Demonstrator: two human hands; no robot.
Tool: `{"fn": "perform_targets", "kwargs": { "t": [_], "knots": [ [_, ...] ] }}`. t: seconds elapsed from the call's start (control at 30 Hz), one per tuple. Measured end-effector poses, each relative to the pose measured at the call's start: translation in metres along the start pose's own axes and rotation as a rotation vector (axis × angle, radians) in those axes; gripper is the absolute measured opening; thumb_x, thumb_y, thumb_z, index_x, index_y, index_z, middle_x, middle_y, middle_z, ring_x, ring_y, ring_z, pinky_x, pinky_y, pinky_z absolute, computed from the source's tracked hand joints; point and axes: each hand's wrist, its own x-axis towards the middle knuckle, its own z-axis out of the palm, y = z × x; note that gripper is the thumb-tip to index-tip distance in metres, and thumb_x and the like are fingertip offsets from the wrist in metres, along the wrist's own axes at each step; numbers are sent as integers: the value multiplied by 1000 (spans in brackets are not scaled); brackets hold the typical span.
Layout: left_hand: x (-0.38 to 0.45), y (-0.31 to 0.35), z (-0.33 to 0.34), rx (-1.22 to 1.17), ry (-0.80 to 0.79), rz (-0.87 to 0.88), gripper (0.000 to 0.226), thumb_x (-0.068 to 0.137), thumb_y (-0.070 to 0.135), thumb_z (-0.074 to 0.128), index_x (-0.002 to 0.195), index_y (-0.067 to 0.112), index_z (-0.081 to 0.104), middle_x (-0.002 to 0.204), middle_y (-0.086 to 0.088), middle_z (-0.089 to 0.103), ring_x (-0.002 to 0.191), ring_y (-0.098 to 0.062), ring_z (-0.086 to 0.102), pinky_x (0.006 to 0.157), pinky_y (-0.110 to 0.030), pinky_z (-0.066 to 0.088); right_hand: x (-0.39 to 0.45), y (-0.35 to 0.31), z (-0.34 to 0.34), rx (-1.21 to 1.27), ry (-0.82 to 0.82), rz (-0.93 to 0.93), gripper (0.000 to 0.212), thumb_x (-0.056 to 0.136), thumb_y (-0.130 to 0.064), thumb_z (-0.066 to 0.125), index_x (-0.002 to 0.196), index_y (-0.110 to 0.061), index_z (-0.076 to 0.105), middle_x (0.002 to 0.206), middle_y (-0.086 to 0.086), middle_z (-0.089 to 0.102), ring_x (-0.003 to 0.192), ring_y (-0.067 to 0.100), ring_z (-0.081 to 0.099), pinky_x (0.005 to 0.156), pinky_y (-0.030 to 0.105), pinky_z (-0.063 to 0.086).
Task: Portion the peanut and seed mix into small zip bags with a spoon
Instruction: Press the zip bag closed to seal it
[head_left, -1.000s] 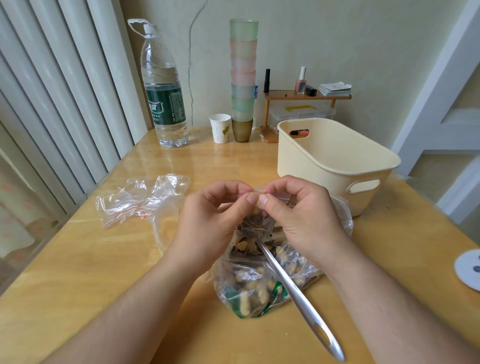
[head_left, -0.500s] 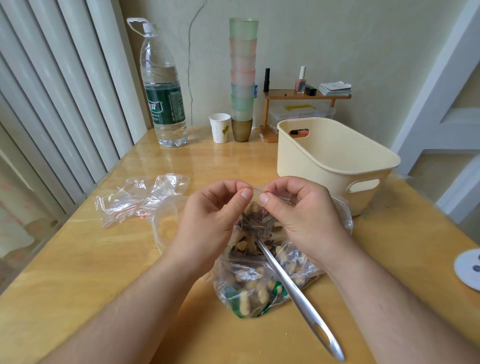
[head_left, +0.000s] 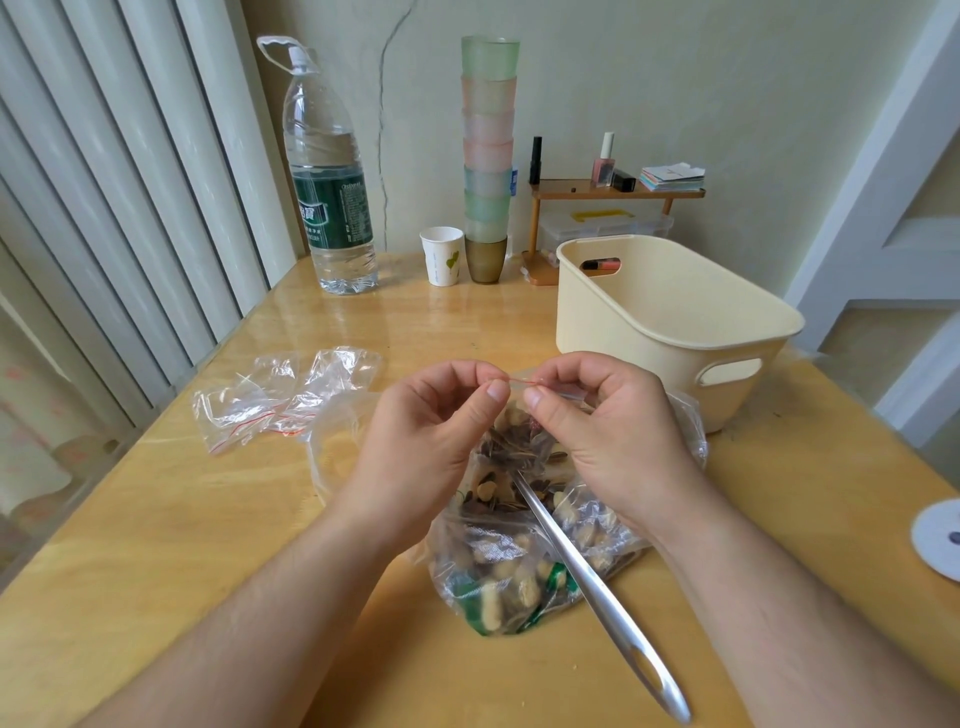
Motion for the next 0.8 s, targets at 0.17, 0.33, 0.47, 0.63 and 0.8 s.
{"fn": "perform_targets", "kwargs": {
  "t": [0.17,0.33,0.47,0.63,0.8],
  "knots": [
    [-1,1,0,-5,-12,3,17,97,25,70,100,8,72,90,-16,68,85,-29,60,88,-55,54,-1,-3,0,-37,-37,-31,4,86,-32,75,89,-34,74,88,-6,73,85,14,67,87,42,59],
    [-3,2,3,51,-28,48,20,92,25,72,101,8,74,91,-16,73,85,-19,68,83,-38,59,-1,-5,-3,-59,-68,-43,13,95,-17,75,88,-28,76,86,-14,73,88,7,68,88,36,57],
    [-4,1,6,38,-21,53,15,94,19,71,100,5,72,83,-4,71,77,-11,67,72,-24,56,-1,-5,-2,-68,-68,-37,15,94,-17,76,87,-30,75,87,-13,73,90,7,68,87,34,57],
    [-4,1,7,35,-52,41,11,98,18,67,96,8,70,77,6,69,73,-7,65,70,-19,53,-1,-2,-2,-85,-79,-42,14,94,-21,75,87,-33,73,89,-15,73,90,4,68,86,33,57],
    [-4,4,7,9,-27,42,13,97,20,67,97,8,70,79,2,71,76,-11,68,72,-27,57,-2,-7,-3,-53,-75,-25,12,93,-19,77,89,-30,76,88,-14,73,88,6,69,84,30,57]
  ]
}}
